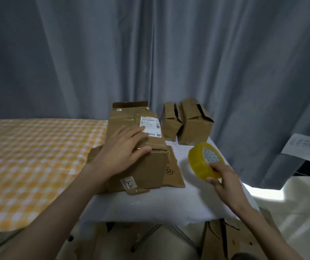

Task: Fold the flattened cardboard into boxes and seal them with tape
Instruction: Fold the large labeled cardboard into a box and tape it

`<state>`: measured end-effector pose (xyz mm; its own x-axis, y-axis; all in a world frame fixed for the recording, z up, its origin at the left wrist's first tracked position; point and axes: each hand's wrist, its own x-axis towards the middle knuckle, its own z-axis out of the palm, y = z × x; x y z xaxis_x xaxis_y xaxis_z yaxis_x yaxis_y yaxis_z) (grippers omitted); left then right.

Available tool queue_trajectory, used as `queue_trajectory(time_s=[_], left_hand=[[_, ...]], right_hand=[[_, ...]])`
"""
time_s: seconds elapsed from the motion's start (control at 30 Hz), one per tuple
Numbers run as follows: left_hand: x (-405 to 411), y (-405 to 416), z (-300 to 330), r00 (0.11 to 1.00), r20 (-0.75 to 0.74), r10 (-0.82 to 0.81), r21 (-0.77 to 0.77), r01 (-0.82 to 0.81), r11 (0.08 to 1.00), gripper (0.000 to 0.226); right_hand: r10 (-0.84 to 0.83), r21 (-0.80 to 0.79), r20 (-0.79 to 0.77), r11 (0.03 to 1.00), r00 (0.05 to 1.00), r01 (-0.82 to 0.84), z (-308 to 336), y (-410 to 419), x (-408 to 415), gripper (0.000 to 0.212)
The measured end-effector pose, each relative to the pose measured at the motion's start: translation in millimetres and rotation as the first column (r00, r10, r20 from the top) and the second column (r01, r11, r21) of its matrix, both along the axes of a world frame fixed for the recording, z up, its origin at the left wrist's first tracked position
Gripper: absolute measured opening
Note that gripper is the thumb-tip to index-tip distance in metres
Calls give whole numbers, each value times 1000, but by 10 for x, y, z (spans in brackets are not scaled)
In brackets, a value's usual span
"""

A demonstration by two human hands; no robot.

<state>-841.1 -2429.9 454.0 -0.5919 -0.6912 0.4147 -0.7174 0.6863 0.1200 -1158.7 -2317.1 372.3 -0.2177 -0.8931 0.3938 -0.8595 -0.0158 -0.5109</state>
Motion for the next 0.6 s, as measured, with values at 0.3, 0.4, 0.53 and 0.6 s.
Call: queue_trajectory(time_s=[0.3,0.4,0.53,0.6], left_hand=[[-770,375,127,877,-448,-173,103,243,964,36],[-843,431,107,852,-490,-186,112,273,955,36],[-856,484,70,829,-535,-166,120,269,956,30],[-843,512,57,818,-552,-161,91,251,964,26]], right_hand=[[181,-154,116,975,977,-163,429,237,281,41],[237,-165,120,962,964,-216,419,278,335,40],[266,-162,145,957,953,-242,375,287,376,40],[262,-148,150,959,953,-240,360,284,380,39]])
